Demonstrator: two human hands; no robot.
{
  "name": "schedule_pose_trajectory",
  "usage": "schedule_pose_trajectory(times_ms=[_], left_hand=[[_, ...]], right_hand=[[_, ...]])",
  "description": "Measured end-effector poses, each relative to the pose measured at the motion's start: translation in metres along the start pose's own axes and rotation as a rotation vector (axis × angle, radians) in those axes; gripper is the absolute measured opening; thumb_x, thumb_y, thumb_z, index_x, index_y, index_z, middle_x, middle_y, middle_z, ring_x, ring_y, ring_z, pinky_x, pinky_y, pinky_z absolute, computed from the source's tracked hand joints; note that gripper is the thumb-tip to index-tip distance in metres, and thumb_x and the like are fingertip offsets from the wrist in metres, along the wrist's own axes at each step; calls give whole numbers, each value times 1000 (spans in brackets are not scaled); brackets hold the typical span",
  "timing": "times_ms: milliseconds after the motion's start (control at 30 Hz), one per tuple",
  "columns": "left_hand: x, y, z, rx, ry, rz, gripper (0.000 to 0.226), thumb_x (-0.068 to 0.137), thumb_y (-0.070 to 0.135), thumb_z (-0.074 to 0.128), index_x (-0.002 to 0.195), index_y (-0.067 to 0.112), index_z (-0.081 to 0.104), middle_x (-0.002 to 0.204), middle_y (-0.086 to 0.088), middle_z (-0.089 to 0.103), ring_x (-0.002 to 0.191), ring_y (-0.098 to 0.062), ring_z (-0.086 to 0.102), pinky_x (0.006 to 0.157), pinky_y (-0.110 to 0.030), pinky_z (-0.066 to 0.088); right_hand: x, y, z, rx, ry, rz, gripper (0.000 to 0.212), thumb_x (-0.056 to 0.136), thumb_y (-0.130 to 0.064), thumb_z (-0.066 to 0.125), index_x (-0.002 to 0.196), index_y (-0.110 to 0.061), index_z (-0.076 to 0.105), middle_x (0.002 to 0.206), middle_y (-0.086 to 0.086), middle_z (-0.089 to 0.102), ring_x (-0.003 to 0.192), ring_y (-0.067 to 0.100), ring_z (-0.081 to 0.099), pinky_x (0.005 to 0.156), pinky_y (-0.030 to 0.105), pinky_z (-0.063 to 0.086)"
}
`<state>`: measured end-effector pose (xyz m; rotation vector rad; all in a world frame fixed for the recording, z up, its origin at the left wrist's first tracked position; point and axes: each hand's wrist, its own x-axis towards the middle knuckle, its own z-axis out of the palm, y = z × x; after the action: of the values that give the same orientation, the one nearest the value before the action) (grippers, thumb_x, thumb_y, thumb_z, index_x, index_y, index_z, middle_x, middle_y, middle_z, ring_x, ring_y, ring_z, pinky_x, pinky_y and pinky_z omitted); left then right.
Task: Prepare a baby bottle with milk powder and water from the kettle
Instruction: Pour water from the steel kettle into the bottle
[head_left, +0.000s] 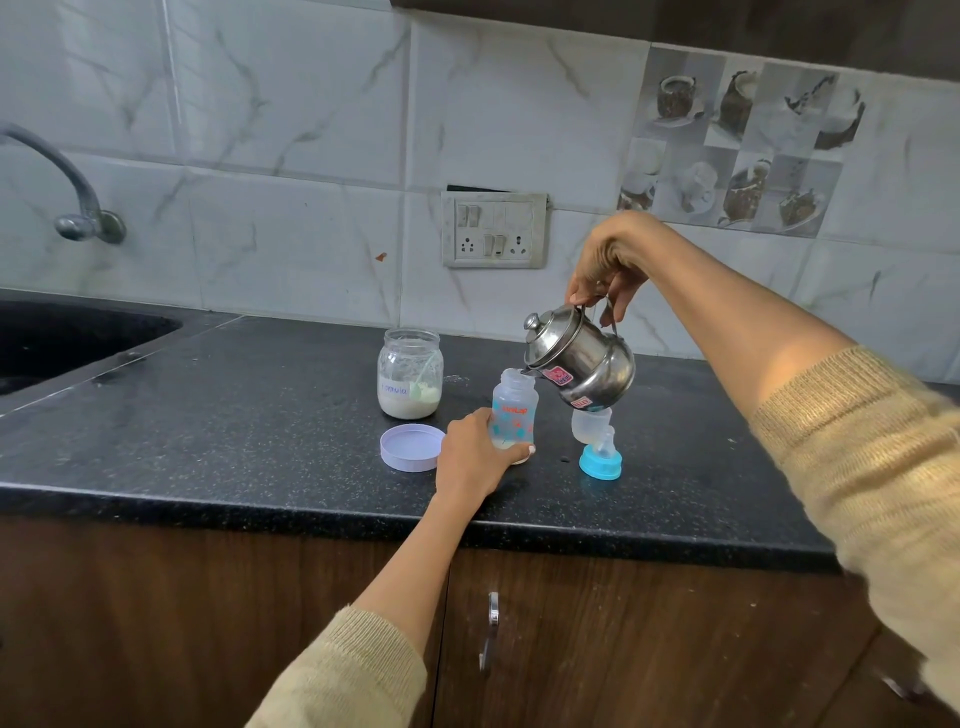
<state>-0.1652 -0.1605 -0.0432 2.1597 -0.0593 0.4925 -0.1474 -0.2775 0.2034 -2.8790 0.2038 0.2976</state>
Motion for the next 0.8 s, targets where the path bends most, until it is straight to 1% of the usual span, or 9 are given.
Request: schedule_pose_trajectory(times_ms=[133, 233, 333, 400, 467, 567, 633, 733, 800], left_hand=[[1, 0, 1, -3, 0, -4, 66, 70, 42, 76, 123, 13, 52, 124, -6, 60, 112, -20, 57, 88, -31, 47], [1, -1, 1, -4, 1, -5, 65, 70, 42, 76, 123, 13, 52, 124, -5, 60, 112, -20, 57, 88, -31, 47], [1, -1, 1, -4, -2, -6, 65, 70, 42, 75, 123, 13, 52, 125, -5, 60, 112, -20, 57, 89, -31, 47], [1, -1, 1, -5, -3, -5, 65, 70, 42, 75, 123, 13, 52, 125, -5, 60, 113, -20, 57, 89, -31, 47], [1, -1, 1, -6, -4, -4, 65, 71, 41, 75, 124, 13, 51, 125, -6, 59, 113, -20, 57, 90, -31, 46], [0, -1, 0, -4, -6, -3, 65, 71, 41, 75, 124, 13, 51, 126, -6, 59, 114, -20, 56, 91, -32, 46], [0, 0, 0, -5, -3, 2, 64, 70, 41, 76, 123, 12, 52, 124, -6, 60, 112, -20, 58, 89, -31, 47], [0, 0, -1, -9, 2, 10, 63, 69, 41, 76, 121, 12, 54, 121, -6, 62, 109, -20, 59, 87, -31, 47], [-1, 0, -1, -9, 3, 12, 64, 70, 41, 76, 121, 12, 53, 122, -5, 62, 109, -20, 59, 87, -31, 47]], right_hand=[[0, -2, 0, -11, 7, -5, 30, 95, -6, 52, 124, -10, 58, 138, 11, 48, 118, 28, 58, 87, 37, 52], [1, -3, 0, -24, 8, -8, 29, 94, -7, 53, 123, -9, 59, 136, 11, 50, 117, 28, 59, 86, 37, 53], [1, -4, -1, -42, 8, -7, 28, 94, -8, 54, 121, -10, 59, 135, 11, 51, 116, 27, 60, 74, 33, 56], [2, -5, -1, -45, 6, -6, 29, 94, -8, 54, 122, -9, 59, 134, 11, 51, 115, 27, 60, 77, 34, 54], [4, -5, -2, -33, 0, -8, 30, 93, -7, 54, 123, -8, 58, 123, 12, 56, 109, 26, 62, 81, 38, 53], [5, -6, -2, -19, -7, -16, 26, 94, -8, 54, 120, -9, 58, 84, 11, 57, 73, 17, 61, 87, 41, 51], [5, -6, -3, -26, -9, -10, 20, 94, -8, 54, 114, -11, 59, 76, 9, 53, 60, 14, 56, 91, 42, 51], [6, -4, -3, 0, -13, -7, 18, 94, -8, 53, 111, -11, 58, 76, 9, 52, 68, 15, 54, 97, 43, 48], [7, -2, -2, 19, -13, -7, 22, 94, -7, 53, 116, -11, 59, 75, 8, 52, 68, 14, 53, 101, 43, 45]])
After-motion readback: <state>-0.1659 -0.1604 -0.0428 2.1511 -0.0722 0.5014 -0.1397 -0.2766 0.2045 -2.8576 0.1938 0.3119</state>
